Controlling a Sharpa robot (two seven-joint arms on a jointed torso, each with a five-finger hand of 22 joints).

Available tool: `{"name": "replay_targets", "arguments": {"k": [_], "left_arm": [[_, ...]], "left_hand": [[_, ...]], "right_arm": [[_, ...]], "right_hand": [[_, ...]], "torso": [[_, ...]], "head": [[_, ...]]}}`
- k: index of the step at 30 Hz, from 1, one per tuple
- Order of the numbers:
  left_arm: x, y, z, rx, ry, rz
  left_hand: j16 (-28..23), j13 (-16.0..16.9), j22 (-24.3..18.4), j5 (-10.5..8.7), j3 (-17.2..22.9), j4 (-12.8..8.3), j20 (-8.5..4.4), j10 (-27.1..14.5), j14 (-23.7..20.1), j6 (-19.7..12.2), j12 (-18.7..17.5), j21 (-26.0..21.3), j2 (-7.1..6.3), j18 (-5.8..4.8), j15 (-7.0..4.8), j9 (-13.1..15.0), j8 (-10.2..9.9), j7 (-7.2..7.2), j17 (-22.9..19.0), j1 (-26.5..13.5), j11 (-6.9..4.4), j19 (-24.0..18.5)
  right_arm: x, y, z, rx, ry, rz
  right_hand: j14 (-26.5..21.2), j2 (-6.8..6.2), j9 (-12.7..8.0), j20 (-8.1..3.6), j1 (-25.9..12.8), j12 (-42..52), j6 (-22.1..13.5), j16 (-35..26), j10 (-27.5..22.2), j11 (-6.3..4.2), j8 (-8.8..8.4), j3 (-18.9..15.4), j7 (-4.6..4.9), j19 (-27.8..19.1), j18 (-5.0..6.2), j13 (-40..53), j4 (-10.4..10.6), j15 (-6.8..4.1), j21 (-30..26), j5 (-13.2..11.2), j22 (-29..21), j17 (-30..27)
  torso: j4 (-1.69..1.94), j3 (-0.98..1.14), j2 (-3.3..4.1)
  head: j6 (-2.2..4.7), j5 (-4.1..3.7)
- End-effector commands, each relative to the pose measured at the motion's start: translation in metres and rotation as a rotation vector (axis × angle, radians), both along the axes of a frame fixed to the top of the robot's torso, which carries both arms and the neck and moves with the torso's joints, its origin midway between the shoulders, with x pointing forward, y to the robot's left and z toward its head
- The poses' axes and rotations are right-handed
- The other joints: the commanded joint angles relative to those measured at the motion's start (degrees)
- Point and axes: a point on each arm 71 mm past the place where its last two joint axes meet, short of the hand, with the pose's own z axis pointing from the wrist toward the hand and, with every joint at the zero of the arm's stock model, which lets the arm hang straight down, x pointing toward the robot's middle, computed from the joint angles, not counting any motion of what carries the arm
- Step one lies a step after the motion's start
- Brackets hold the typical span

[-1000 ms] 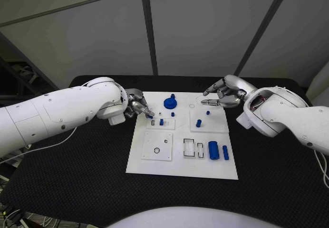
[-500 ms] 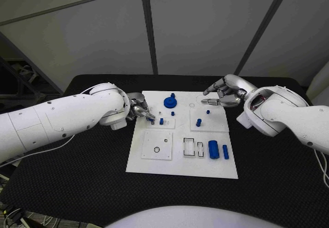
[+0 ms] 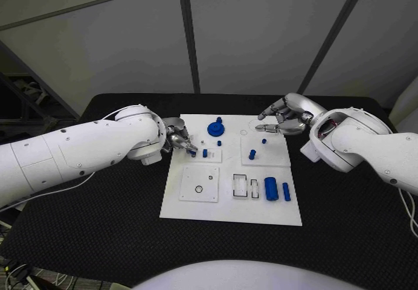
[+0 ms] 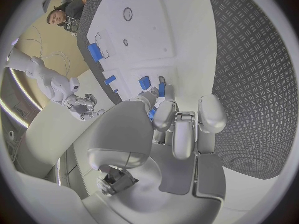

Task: Assemble the parts on the task board

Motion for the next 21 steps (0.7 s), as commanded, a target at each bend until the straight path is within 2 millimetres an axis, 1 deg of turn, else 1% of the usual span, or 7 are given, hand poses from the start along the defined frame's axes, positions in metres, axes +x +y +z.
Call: {"name": "replay_targets", "arguments": {"k": [1,21], "left_arm": [[-0.0031,-0.0012,-0.003,0.035,0.031,-0.025],[-0.0053,-0.0034,-0.0038,0.045,0.049,-0.041]], "left_hand": [[0.32,7.96,-0.02,0.21,7.58,-7.39,-0.14,2.2,5.38,0.98,0.19,0.17,0.55,-1.35,-0.45,12.35,0.15,-0.65,12.87,0.13,-0.39,0.32],[0.33,7.93,-0.02,0.41,7.87,-7.67,-0.17,2.21,5.38,1.06,0.1,0.15,0.42,-1.35,-0.46,12.48,0.13,-0.65,12.88,0.03,-0.4,0.32]], "right_arm": [[-0.0002,0.0009,0.0013,-0.002,-0.003,0.009],[0.0002,0.0015,0.001,-0.003,-0.001,0.011]], "right_hand": [[2.54,0.37,0.09,0.02,-0.02,-0.01,0.45,-0.36,0.08,-0.49,-0.35,0.06,0.06,-0.1,0.34,1.78,0.15,-0.43,-0.18,0.21,-0.04,0.98],[2.57,0.37,0.12,0.02,-0.07,0.04,0.45,-0.32,0.1,-0.49,-0.36,0.05,0.06,-0.04,0.32,1.81,0.25,-0.44,-0.16,0.35,0.03,1.07]], "torso": [[0.04,-0.02,-0.04],[0.03,0.0,-0.02]], "head": [[-0.05,-0.01],[-0.15,-0.03]]}}
